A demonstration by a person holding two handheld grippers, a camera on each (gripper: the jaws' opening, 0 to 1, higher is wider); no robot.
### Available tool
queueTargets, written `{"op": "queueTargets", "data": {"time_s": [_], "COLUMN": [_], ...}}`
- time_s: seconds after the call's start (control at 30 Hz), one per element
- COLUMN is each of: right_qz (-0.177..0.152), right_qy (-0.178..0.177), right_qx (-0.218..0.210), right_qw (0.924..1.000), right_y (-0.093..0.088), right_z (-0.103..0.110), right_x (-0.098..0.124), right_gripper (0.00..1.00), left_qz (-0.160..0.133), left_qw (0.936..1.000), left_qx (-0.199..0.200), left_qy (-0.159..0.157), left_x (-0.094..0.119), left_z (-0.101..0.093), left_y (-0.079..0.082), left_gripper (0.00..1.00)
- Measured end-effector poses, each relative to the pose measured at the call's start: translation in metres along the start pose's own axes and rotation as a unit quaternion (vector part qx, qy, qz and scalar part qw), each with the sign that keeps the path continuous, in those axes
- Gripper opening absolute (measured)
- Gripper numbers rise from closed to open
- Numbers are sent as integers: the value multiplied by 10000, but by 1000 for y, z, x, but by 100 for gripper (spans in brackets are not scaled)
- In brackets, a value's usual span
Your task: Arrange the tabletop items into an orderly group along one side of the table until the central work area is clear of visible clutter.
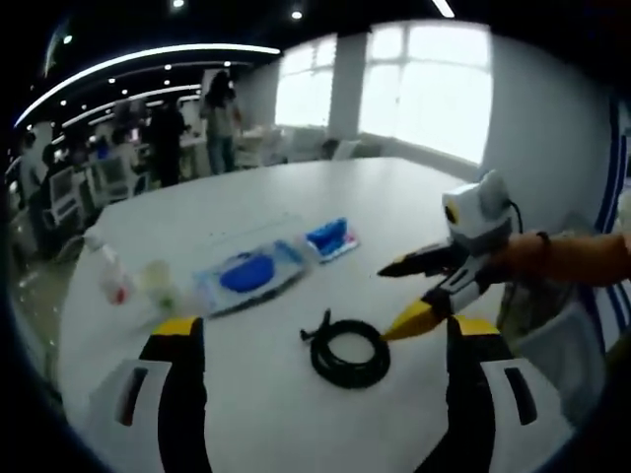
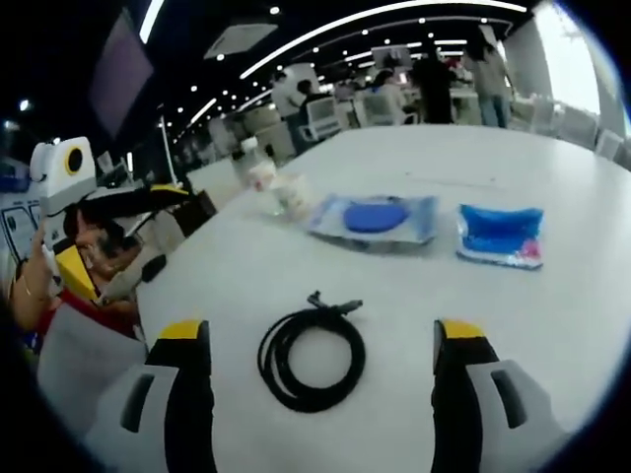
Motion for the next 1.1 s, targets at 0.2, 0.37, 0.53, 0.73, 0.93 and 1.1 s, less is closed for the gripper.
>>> {"op": "queueTargets", "data": {"time_s": [0.2,0.37,0.53,0.73,0.93,1.1], "right_qz": [105,217,300,387,453,570], "right_qy": [65,69,83,46,-12,-65], "right_qx": [35,251,677,1333,1666,1725], "right_qw": [9999,9994,9972,9903,9850,9833], "right_y": [-8,-9,-9,-7,-9,-14], "right_z": [10,8,1,-8,-18,-27], "right_x": [-13,-24,-34,-47,-55,-64], "right_gripper": [88,81,73,61,49,42], "left_qz": [-70,-105,-43,-11,9,42], "left_qw": [10000,9999,9999,10000,10000,9999], "left_qx": [26,-60,-149,-90,-28,82], "left_qy": [-40,-13,15,-34,66,124], "left_x": [12,24,30,32,35,36], "left_z": [-3,-5,-7,-8,0,3], "left_y": [-6,-11,-19,-25,-32,-39], "left_gripper": [99,99,99,99,98,98]}}
Point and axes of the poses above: the point that each gripper's makers call its tool centre point, and the gripper's own axes: x roughly backward along the fingers, z roughly to its left, y roughly out of its top, the point moved 5 cm from there along x, roughly backward along the fingers, and after that the axes turned 9 degrees about -x, right-handed, at the moved point
